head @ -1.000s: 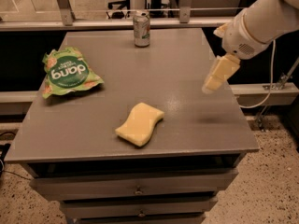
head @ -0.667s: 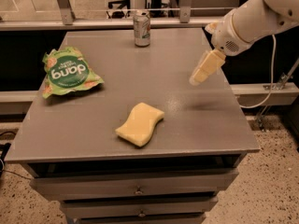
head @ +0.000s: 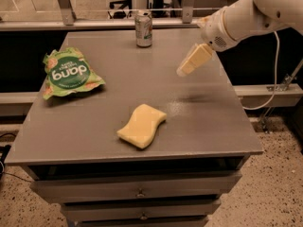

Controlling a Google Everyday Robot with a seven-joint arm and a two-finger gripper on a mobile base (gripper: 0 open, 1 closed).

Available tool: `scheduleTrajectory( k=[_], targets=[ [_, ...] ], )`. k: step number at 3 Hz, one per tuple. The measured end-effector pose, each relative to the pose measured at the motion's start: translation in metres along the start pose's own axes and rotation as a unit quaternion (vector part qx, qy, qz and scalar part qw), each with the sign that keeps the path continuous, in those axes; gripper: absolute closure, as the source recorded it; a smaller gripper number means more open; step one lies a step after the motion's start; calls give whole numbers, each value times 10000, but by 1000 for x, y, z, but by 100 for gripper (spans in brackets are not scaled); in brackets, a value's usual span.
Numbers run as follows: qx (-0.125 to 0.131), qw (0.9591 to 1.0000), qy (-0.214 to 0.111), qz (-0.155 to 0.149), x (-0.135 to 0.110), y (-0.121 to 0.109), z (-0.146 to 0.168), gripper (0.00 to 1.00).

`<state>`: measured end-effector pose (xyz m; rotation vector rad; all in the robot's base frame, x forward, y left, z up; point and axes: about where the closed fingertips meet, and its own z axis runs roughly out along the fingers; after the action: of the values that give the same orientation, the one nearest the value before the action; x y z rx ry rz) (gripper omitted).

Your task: Pick 7up can

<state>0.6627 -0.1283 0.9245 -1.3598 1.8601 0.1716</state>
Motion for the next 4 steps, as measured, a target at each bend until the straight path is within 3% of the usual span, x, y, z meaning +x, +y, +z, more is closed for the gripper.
scheduleTrajectory(
  k=[1,2,3,4],
  targets=[
    [43,10000,-60,47,0,-4,6,0],
    [280,9977,-462,421,-1,-30,36,0],
    [448,9914,-934,800,-8,-54,65,0],
    [581,9810,-1551,1008,-32,-81,97,0]
  ],
)
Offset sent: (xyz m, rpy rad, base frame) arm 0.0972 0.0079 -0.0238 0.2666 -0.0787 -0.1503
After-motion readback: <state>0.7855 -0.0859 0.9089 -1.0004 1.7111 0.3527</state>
